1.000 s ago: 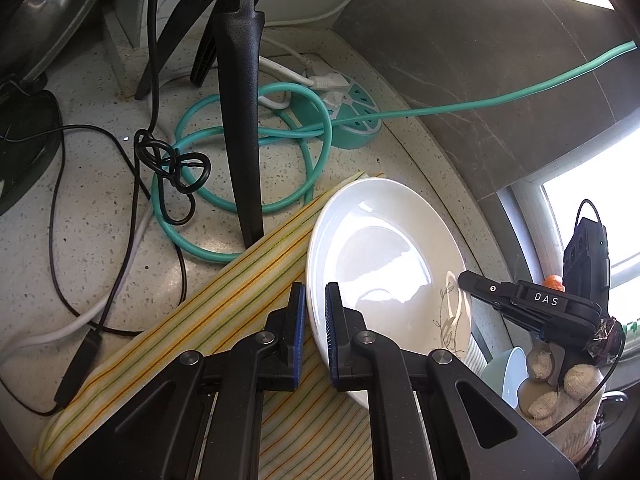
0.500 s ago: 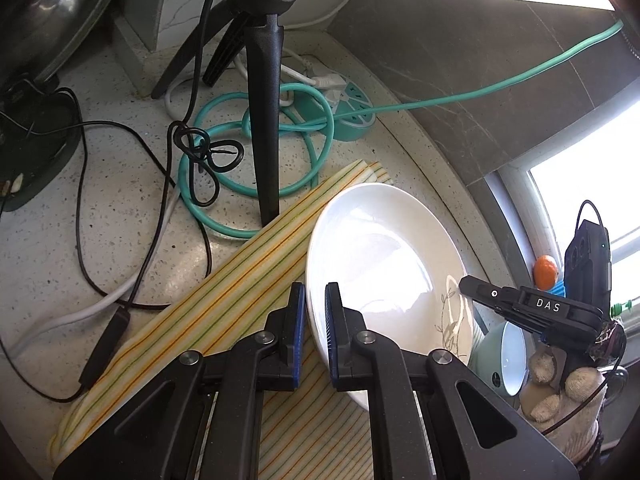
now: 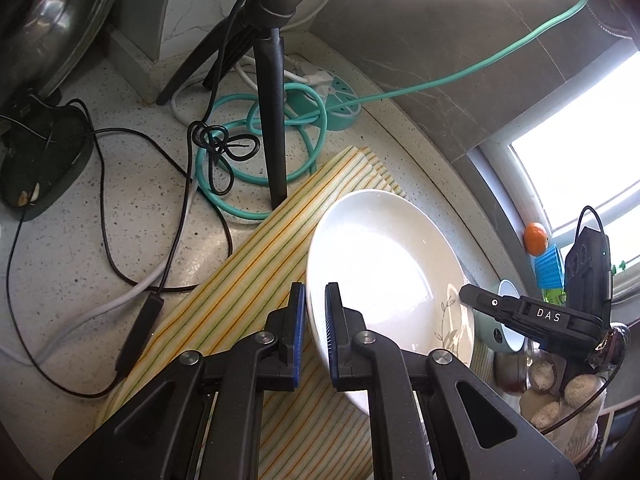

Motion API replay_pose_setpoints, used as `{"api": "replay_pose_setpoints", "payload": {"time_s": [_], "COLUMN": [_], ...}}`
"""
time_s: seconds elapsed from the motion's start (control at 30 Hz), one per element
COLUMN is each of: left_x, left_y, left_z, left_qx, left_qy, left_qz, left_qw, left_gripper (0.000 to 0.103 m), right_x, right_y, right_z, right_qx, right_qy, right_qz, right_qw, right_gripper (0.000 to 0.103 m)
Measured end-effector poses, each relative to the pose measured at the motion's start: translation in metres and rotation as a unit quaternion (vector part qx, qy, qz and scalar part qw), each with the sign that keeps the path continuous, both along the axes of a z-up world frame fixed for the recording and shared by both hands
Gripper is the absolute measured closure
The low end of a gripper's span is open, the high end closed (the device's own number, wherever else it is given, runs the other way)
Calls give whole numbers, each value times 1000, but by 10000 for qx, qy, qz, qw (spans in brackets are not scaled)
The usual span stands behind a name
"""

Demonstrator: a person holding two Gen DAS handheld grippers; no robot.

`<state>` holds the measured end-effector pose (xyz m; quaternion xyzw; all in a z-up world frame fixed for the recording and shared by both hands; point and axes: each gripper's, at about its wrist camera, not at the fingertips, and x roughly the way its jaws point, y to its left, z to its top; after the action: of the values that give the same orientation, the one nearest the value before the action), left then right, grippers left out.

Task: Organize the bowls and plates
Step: 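Lift the white leaf-pattern plate with both grippers toward the plate stack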

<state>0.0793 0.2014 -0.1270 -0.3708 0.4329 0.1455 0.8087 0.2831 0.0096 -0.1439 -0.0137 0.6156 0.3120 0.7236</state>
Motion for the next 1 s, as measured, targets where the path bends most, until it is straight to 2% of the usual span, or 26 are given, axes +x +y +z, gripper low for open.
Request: {"api": "replay_pose_setpoints", "payload": {"time_s": [0.5,1.0], "left_x": [-14,-20], "left_y": [-22,-50], "left_z": [19,32], "left_qx": [1,29], "left_qy": [-184,-349], "left_qz": [-537,-1142], "left_qw": [9984,9928], "left_gripper": [95,95], "right_x": [-44,-80], "right_y": [-43,-95], "right_z": [20,34], "right_qx": [138,278], "right_qy": [-162,-239], "right_qz": [-470,-1015], "right_qw": [9987,9942], "right_gripper": [96,96]}}
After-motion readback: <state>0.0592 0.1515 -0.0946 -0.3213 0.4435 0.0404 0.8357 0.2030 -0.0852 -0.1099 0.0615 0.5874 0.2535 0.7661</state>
